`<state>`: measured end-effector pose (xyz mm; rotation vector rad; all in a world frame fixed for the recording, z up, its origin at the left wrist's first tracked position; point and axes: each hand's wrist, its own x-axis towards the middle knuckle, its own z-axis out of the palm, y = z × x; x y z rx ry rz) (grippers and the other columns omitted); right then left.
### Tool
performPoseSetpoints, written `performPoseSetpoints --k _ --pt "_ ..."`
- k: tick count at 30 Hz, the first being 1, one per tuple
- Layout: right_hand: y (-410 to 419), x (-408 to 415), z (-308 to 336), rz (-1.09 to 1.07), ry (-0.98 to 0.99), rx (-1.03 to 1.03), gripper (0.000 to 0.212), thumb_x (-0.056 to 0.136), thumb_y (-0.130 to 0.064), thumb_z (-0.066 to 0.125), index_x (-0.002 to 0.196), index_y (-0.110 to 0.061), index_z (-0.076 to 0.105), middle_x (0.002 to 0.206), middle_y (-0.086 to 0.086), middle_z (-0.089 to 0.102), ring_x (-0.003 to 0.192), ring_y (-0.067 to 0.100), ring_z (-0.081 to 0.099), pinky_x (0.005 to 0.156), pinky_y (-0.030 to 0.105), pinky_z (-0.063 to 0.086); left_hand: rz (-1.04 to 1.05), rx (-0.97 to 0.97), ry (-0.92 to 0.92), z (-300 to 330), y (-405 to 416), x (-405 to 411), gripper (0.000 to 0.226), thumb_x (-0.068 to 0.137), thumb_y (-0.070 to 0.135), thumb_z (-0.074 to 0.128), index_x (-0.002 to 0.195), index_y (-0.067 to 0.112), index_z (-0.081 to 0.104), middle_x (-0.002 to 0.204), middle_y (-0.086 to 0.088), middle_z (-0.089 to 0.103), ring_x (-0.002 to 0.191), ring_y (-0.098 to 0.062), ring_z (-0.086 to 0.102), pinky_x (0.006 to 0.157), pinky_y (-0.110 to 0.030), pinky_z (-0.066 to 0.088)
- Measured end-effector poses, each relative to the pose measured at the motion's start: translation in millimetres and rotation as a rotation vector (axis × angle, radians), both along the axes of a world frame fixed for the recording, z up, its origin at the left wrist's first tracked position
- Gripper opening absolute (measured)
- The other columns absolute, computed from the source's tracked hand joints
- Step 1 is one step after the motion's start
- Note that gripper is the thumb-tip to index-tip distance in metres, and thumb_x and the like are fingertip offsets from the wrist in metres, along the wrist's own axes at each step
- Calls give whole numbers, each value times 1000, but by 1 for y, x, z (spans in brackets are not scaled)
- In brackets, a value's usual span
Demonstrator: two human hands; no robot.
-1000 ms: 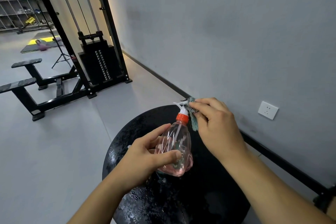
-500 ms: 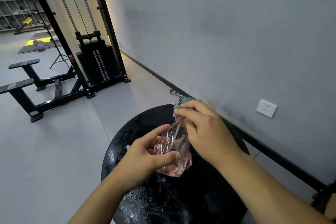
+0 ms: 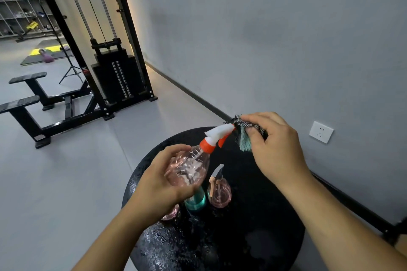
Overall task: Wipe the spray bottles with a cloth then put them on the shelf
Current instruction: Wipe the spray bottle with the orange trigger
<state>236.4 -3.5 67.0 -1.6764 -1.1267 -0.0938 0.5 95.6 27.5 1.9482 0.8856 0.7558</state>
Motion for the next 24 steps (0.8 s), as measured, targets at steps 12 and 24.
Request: performPoseSetpoints --k 12,24 --pt "-5 -24 7 268 -135 -134 31 99 -6 62 119 -24 75 117 -16 61 112 0 58 93 5 44 8 208 75 2 0 -2 89 66 7 96 124 62 58 129 26 59 118 2 61 89 -19 55" --pt "-3 -24 4 248 -60 -156 29 100 -9 62 119 -26 75 116 -20 61 109 -2 59 92 6 47 -1 257 76 3 4 -5 85 66 4 94 122 57 59 125 31 57 119 9 57 84 0 42"
